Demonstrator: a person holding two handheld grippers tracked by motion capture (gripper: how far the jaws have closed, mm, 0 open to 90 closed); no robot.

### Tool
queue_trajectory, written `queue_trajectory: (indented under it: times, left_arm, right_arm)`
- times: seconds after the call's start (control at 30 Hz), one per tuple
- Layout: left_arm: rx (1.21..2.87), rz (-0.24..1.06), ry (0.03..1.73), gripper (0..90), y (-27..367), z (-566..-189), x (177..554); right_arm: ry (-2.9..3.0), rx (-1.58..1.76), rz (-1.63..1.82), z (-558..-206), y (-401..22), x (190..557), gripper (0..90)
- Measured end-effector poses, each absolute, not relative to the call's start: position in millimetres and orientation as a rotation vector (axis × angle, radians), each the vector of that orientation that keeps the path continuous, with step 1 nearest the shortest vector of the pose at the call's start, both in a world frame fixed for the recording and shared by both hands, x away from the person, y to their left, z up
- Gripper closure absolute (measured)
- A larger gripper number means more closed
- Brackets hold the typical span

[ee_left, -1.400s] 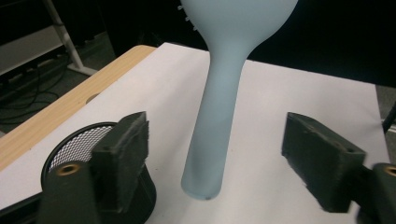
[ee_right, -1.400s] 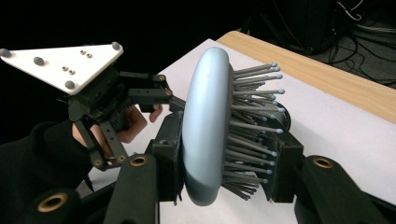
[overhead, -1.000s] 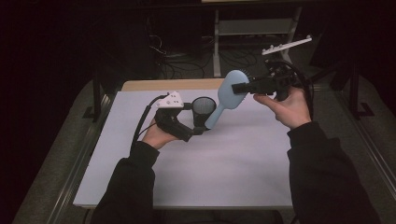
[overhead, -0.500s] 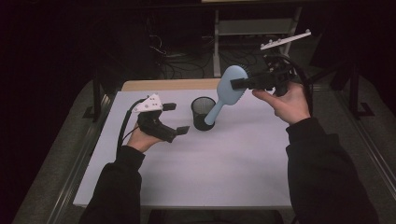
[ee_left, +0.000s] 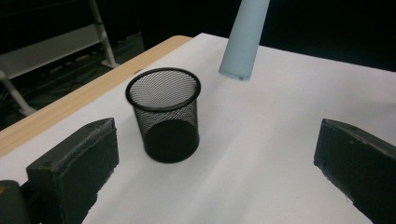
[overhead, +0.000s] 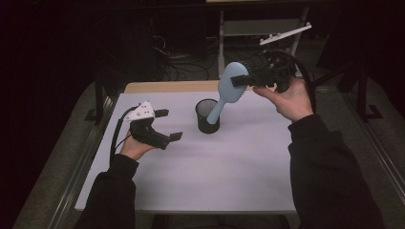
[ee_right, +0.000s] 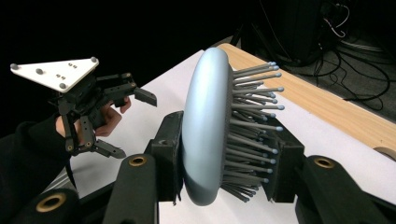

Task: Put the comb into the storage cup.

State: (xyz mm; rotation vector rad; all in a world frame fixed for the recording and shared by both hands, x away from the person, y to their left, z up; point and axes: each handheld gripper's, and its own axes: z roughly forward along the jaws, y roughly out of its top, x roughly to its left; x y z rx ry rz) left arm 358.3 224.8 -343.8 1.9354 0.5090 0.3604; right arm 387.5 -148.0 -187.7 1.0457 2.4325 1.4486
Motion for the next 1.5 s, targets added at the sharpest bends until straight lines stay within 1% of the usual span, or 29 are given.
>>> queue_trajectory:
  times: [0.37, 0.8, 1.5]
  left_arm:
    - [1.906, 0.359, 0.539, 0.0, 245.0, -357.0, 351.3]
    - [1.901, 0.341, 0.562, 0.0, 266.9, -370.3, 344.8]
    - [1.872, 0.339, 0.648, 0.0, 297.0, -397.4, 336.5]
  right_arm:
    - [2.43, 1.025, 1.417, -176.0, -136.7, 397.5, 54.7]
    - [2.405, 1.044, 1.397, -170.2, -132.3, 409.8, 54.6]
    - [2.357, 1.057, 1.368, -170.4, -129.6, 431.9, 54.5]
